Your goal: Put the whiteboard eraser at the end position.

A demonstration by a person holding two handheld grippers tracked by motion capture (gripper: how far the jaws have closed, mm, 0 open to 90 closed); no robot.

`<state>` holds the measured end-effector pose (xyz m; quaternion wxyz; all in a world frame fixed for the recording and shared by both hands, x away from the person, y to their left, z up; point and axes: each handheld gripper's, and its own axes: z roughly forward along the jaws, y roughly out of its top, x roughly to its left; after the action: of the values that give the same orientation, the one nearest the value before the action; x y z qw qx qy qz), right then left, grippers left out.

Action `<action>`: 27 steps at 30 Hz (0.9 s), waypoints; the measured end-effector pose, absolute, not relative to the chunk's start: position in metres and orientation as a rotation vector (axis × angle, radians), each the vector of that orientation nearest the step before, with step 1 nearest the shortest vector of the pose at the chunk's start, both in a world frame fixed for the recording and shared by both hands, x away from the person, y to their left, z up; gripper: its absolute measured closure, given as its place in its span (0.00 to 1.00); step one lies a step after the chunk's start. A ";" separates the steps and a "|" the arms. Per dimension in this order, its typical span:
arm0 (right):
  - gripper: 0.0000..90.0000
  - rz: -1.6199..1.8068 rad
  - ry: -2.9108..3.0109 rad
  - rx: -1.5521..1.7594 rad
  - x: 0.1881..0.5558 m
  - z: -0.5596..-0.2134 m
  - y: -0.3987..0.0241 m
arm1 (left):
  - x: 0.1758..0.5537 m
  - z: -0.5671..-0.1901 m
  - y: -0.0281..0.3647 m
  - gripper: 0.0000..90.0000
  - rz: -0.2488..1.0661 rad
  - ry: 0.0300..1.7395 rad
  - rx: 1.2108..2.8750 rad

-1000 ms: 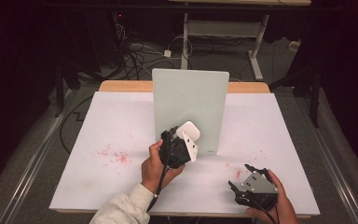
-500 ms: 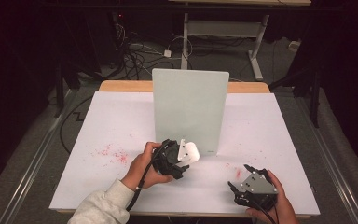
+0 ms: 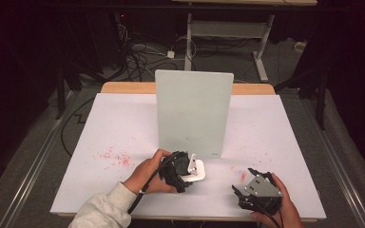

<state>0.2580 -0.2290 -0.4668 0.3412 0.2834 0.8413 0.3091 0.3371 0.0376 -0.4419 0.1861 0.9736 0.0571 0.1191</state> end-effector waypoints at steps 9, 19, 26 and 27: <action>0.27 0.803 2.191 0.740 0.258 -0.467 -0.229 | 0.338 -0.445 0.033 0.31 0.271 0.128 2.702; 0.27 0.805 2.187 0.737 0.258 -0.466 -0.230 | 0.334 -0.422 0.048 0.23 0.340 0.196 2.514; 0.27 0.816 2.171 0.743 0.257 -0.463 -0.230 | 0.331 -0.412 0.073 0.18 0.464 0.287 2.404; 0.27 0.819 2.167 0.744 0.257 -0.463 -0.231 | 0.329 -0.412 0.078 0.18 0.490 0.296 2.387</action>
<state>0.2571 -0.2306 -0.4629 0.3467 0.2867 0.8354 0.3158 0.3293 0.0779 -0.4124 0.3368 0.9156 0.1134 0.1881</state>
